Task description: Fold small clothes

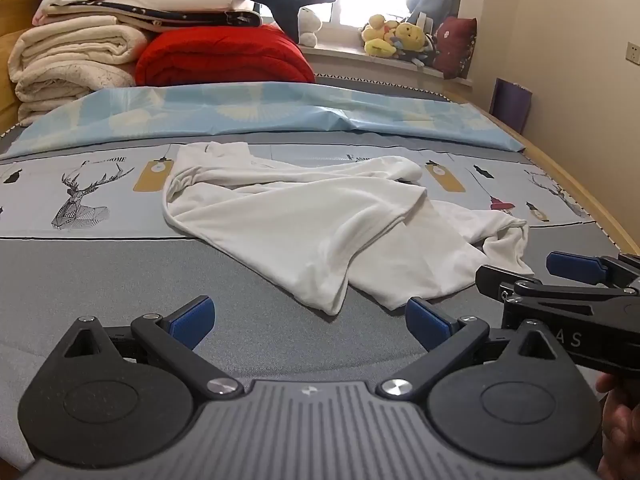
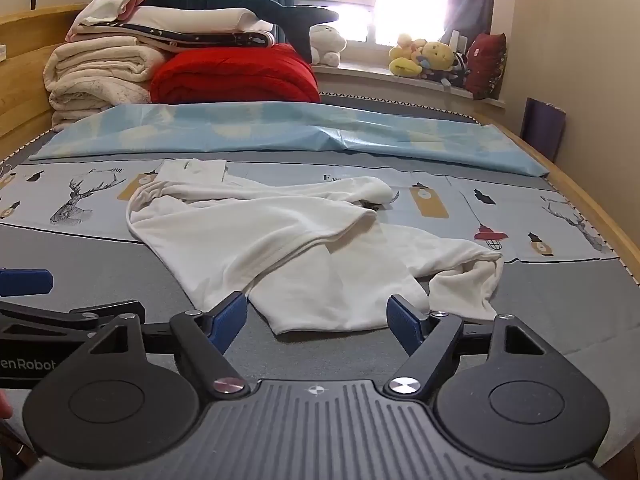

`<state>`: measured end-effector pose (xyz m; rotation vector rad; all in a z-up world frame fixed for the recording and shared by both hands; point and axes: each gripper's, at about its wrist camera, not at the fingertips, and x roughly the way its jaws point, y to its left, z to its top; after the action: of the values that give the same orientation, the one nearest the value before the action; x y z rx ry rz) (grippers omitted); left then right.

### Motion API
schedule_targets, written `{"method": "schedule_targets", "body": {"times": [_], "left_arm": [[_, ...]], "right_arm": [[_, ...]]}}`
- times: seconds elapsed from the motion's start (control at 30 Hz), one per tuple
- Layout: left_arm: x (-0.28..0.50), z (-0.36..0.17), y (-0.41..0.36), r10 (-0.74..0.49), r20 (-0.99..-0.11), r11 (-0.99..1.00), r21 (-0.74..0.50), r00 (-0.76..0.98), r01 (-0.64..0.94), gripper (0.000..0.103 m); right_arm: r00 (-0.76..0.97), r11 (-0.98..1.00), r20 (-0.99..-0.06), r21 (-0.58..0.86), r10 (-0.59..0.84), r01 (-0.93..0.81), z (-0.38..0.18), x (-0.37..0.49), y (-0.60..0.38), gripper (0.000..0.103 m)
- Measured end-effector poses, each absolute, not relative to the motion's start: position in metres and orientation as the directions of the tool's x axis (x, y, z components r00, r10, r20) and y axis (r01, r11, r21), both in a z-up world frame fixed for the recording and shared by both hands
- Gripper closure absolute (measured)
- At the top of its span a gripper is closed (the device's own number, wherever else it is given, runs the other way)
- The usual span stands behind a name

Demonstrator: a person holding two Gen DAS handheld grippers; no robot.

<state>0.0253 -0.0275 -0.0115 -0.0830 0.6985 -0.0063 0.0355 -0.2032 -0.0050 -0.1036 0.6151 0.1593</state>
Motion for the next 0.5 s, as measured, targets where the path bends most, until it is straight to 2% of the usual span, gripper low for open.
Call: {"method": "schedule_targets", "body": {"times": [0.5], "left_arm": [[0.0258,-0.0123,-0.0271,-0.032,-0.647,0.997,-0.078,0.761,-0.024,0.001]], "right_arm": [[0.804,0.983,-0.582,-0.049,0.118,-0.179,-0.0072,0.0355,-0.2039,0.025]]}}
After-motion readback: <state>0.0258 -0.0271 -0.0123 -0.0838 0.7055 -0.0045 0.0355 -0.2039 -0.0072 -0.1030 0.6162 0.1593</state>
